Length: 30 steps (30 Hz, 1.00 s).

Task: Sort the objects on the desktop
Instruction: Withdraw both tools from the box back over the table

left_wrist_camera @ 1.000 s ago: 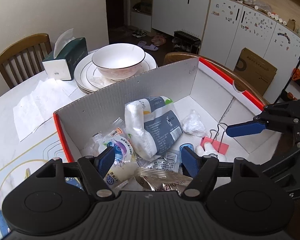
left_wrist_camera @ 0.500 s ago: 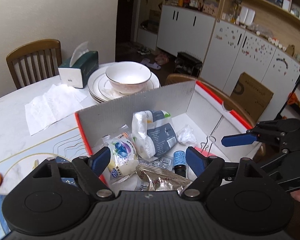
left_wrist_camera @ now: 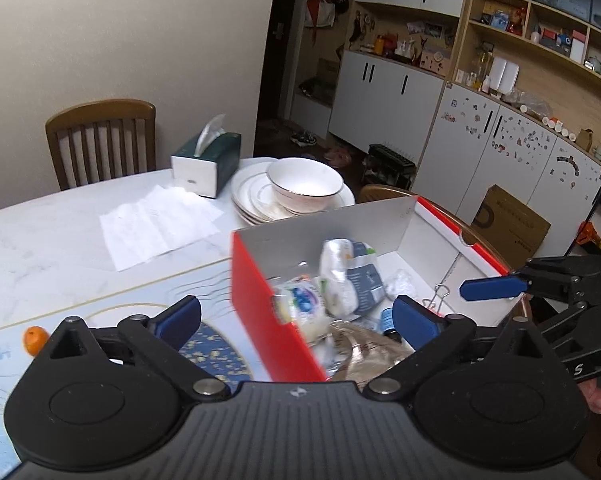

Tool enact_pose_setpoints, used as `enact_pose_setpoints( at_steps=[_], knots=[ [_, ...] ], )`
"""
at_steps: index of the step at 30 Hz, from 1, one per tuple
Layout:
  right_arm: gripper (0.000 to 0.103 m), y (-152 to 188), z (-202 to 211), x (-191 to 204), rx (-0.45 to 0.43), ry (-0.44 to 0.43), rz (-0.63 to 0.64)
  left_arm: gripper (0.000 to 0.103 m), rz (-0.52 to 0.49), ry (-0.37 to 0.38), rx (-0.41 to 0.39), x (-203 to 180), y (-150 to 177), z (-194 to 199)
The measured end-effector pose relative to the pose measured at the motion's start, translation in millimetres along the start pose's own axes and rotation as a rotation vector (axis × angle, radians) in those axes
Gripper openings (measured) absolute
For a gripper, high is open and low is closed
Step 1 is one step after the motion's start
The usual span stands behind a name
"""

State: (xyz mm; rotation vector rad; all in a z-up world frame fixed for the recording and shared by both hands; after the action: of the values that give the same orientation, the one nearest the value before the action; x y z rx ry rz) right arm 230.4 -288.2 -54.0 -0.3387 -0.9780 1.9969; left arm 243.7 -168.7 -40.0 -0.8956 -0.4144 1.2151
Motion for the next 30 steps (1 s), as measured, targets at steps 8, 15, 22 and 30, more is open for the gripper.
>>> enact_pose_setpoints(
  at_steps=[8,15,22,30],
  knots=[
    [0.079,-12,-6,48,-0.016,0.032,-0.029,0.102,0.000,-0.011,-0.006,51,15,26],
    [0.080,-20,-16,96,-0.018,0.039,-0.027,0.102,-0.002,-0.035,-0.008,101,24,43],
    [0.080,-25,-38,146,-0.004,0.024,-0.005,0.102,-0.012,-0.077,-0.013,154,29,54],
    [0.080,-27,-72,192,0.021,0.041,0.024,0.102,-0.025,-0.150,-0.001,210,25,49]
  ],
)
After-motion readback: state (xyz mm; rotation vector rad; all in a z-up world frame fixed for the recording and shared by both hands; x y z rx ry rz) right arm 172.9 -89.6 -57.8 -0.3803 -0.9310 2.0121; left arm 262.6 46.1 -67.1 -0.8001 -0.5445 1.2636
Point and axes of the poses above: each gripper's, at about its wrist camera, not at the fingertips, and z roughly against the way its jaws point, x to its left, y to its underside, the point moved 7 cm from there along -z, roughly the way its jaws point, and after that the axes turned 3 degrees about z, right-handed, at the moved point
